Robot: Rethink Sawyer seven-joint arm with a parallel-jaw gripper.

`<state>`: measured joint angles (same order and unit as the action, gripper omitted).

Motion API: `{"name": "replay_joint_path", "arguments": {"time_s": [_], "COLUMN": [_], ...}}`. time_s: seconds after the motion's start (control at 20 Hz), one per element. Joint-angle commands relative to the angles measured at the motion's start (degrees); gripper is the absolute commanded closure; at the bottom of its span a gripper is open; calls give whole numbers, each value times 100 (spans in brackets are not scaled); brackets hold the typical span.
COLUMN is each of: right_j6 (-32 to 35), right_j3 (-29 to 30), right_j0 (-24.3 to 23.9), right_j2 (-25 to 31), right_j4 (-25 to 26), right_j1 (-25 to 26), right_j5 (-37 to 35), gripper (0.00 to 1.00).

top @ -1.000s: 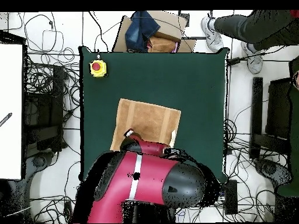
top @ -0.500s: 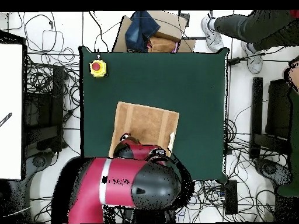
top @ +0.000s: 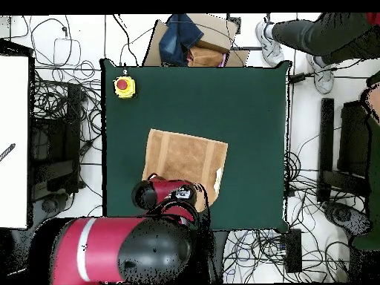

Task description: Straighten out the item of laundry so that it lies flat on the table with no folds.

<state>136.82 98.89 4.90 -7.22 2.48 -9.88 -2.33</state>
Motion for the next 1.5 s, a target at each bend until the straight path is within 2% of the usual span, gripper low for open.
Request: {"name": "replay_joint_path", "arguments": {"time_s": [0.05, 0.25, 0.4, 0.55, 0.95, 1.5], "right_j6": [226, 535, 508, 536, 646, 1633], "right_j3": [-1122, -1346, -1733, -2174, -4028, -5170], "right_j0": [155, 169, 177, 240, 440, 656], "right_j2": [-195, -228, -264, -380, -681, -1089], "right_j4": [-370, -467, -419, -514, -903, -1751], "right_j1": [-122, -157, 27, 183, 1128, 1942], "right_j5": [-943, -1126, -1107, -1381, -2324, -3306], "gripper": [0, 0, 0, 0, 0, 0]}}
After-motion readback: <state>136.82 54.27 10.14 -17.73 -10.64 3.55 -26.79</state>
